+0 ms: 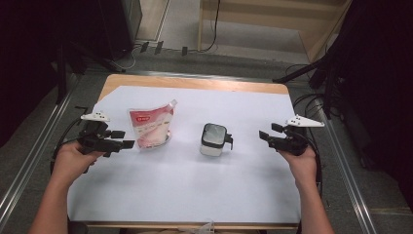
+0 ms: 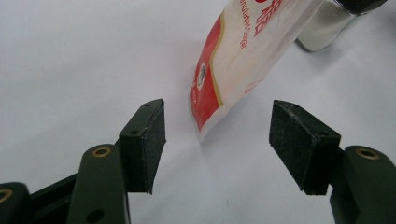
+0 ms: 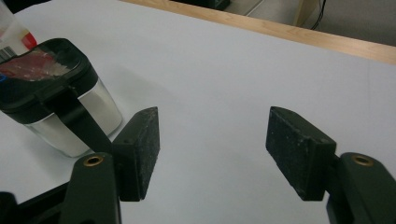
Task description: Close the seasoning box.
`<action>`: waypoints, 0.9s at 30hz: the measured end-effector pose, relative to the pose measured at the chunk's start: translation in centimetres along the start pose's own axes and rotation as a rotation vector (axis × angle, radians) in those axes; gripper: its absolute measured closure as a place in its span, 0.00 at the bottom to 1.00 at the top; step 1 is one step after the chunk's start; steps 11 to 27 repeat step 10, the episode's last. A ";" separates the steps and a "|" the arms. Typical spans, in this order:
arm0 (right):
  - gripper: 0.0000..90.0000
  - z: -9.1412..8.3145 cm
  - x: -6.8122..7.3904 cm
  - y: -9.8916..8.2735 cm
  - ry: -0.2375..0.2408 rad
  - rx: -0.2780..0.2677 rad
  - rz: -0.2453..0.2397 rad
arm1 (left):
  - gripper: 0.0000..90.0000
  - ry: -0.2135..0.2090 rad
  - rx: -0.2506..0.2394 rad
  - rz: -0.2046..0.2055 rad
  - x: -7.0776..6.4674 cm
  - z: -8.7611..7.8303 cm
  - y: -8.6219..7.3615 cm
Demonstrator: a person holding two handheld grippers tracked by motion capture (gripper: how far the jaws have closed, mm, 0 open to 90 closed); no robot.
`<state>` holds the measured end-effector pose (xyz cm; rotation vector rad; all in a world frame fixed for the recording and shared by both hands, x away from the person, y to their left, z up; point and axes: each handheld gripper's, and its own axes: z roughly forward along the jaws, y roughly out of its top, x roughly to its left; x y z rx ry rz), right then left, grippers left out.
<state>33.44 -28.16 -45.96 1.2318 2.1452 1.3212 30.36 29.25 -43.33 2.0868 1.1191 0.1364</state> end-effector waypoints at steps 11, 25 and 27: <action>0.37 0.8 0.2 -0.2 -0.012 0.035 -0.001 | 0.39 -0.005 0.009 -0.005 0.3 0.1 -0.1; 0.37 0.8 0.2 -0.2 -0.012 0.035 -0.001 | 0.39 -0.005 0.009 -0.005 0.3 0.1 -0.1; 0.37 0.8 0.2 -0.2 -0.012 0.035 -0.001 | 0.39 -0.005 0.009 -0.005 0.3 0.1 -0.1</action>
